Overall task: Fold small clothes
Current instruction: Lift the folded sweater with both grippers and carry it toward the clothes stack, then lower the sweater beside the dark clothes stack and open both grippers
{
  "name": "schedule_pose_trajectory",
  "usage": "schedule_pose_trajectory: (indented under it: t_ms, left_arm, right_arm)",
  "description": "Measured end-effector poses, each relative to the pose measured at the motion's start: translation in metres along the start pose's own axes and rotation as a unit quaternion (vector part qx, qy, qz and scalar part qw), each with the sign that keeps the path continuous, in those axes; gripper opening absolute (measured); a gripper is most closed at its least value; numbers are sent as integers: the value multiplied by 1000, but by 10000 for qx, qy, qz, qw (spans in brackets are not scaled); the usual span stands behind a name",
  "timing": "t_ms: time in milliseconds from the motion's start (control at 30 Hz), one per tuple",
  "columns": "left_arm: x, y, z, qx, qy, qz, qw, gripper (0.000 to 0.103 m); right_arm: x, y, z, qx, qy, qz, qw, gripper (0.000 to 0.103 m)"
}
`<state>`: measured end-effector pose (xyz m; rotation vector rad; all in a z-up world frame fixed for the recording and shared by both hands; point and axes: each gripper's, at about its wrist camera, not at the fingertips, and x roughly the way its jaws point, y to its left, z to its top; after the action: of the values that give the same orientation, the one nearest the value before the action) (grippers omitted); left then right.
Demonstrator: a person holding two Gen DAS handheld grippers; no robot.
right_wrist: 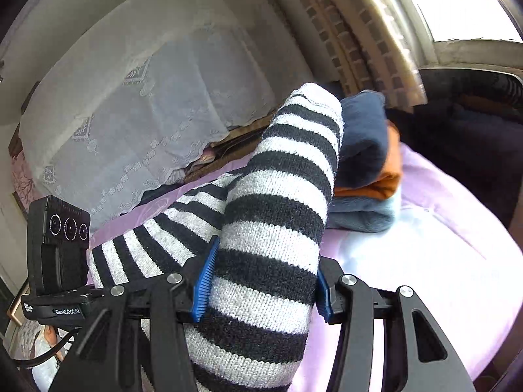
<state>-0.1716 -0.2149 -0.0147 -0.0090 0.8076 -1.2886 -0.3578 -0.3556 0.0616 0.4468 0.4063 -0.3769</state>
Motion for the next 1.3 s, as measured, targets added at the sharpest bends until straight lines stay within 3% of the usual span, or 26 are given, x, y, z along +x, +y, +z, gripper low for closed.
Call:
schedule_pose_trajectory:
  t_ms: [233, 367, 700, 900, 1033, 1100, 1167, 1267, 1300]
  left_arm:
    - [61, -85, 14, 1061, 339, -379, 9931, 55]
    - [101, -102, 15, 1216, 646, -511, 9892, 55]
    - [177, -71, -9, 1015, 1395, -529, 9836, 55]
    - [178, -62, 0, 896, 1405, -613, 9841, 55]
    - [174, -43, 23, 573, 1238, -484, 9895, 54]
    - [169, -39, 34, 577, 1114, -383, 9914, 54]
    - [174, -36, 35, 745, 1238, -104, 9895, 53]
    - [191, -29, 18, 823, 1512, 108, 9850, 65]
    - [191, -25, 14, 761, 1483, 153, 9859, 75]
  right_arm:
    - [-58, -74, 1, 671, -506, -790, 9933, 51]
    - [-59, -106, -8, 1040, -560, -1141, 9864, 51]
    - [-30, -156, -56, 1965, -230, -1422, 9699, 50]
    - [-18, -164, -60, 2274, -437, -1330, 9637, 50]
    - [-5, -155, -50, 2499, -500, -956, 9622, 50]
    - [6, -147, -46, 2365, -322, -985, 9661, 50]
    - [17, -146, -51, 2178, -39, -1226, 9683, 51]
    - [19, -152, -59, 2003, 127, -1266, 9714, 52]
    - [19, -151, -59, 1936, 150, -1281, 9726, 53]
